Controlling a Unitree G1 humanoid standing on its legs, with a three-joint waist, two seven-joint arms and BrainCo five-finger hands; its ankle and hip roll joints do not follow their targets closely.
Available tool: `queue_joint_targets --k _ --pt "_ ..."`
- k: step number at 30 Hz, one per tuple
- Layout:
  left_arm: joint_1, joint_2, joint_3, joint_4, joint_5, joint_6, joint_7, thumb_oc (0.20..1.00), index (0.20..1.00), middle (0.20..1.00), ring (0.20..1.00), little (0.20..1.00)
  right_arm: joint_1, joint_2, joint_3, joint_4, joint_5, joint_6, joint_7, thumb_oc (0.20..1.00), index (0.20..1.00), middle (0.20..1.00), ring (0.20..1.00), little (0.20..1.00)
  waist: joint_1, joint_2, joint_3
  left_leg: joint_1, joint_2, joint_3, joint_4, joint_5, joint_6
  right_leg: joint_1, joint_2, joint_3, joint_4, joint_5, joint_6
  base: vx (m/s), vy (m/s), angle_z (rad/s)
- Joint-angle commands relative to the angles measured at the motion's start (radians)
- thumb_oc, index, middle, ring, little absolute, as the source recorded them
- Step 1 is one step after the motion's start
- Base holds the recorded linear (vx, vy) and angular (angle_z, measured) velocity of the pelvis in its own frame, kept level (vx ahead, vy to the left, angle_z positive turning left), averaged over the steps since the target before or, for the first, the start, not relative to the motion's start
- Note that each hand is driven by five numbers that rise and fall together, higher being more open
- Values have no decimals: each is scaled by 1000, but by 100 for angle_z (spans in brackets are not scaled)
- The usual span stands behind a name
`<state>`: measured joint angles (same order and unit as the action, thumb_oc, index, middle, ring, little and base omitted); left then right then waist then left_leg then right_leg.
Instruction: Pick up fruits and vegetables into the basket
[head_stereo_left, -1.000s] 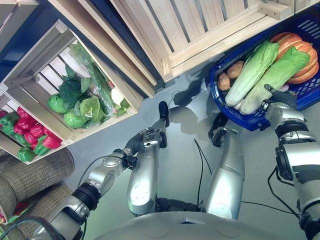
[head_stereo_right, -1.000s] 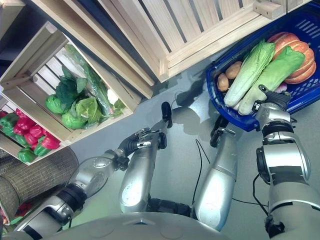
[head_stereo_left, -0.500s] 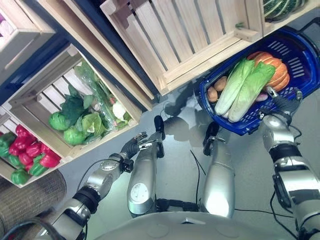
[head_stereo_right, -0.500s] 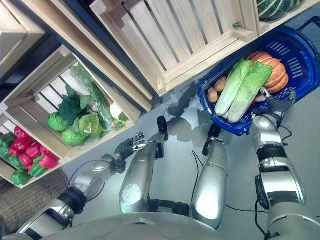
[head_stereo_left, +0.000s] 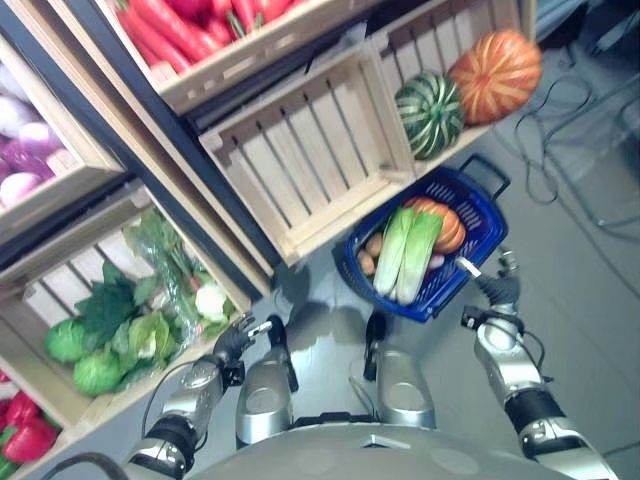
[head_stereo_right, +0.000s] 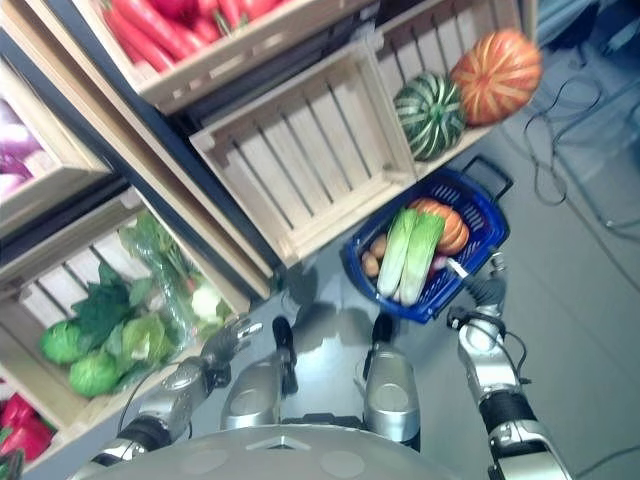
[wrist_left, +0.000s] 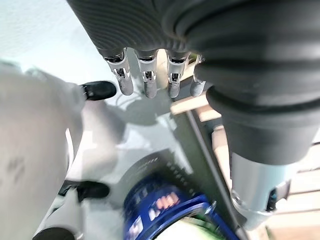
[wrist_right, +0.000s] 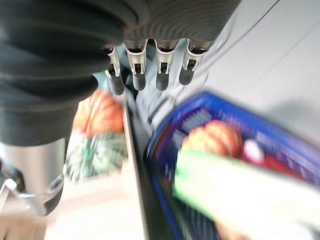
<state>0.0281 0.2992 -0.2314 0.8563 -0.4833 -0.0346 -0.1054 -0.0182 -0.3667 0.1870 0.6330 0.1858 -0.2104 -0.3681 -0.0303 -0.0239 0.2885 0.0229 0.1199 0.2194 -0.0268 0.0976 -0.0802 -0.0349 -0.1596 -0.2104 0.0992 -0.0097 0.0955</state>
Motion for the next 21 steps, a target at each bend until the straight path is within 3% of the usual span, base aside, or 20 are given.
queue_joint_targets --k 1,4,12,16,21 --pt "-2 -8 23 50 51 -32 -12 1000 1000 1000 1000 1000 -21 26 47 71 17 67 187 1000 1000 1000 1000 1000 14 -12 -57 13 -19 7 64 -140 26 17 -26 -5 -26 27 49 39 40 3" --pt "-27 -20 25 126 75 -12 -29 1000 1000 1000 1000 1000 -20 71 77 198 14 97 278 1000 1000 1000 1000 1000 25 -18 -82 39 -22 5 41 -140 25 47 -24 -19 -46 28 50 27 45 7" --pt "-76 -68 9 312 96 36 -121 1000 1000 1000 1000 1000 -26 158 116 509 15 290 509 1000 1000 1000 1000 1000 33 -5 -134 95 -39 14 -11 -135 29 116 -17 -59 -95 25 44 15 68 2" --pt "-83 -84 20 345 75 60 -157 1000 1000 1000 1000 1000 -28 173 74 584 175 419 627 1000 1000 1000 1000 1000 36 3 -150 105 -45 14 2 -147 35 132 -16 -69 -97 18 38 21 53 6" --pt "-83 -104 36 371 64 118 -200 1000 1000 1000 1000 1000 -28 166 45 635 157 444 681 1000 1000 1000 1000 1000 38 15 -170 123 -56 17 0 -157 43 155 -12 -81 -105 10 32 15 26 0"
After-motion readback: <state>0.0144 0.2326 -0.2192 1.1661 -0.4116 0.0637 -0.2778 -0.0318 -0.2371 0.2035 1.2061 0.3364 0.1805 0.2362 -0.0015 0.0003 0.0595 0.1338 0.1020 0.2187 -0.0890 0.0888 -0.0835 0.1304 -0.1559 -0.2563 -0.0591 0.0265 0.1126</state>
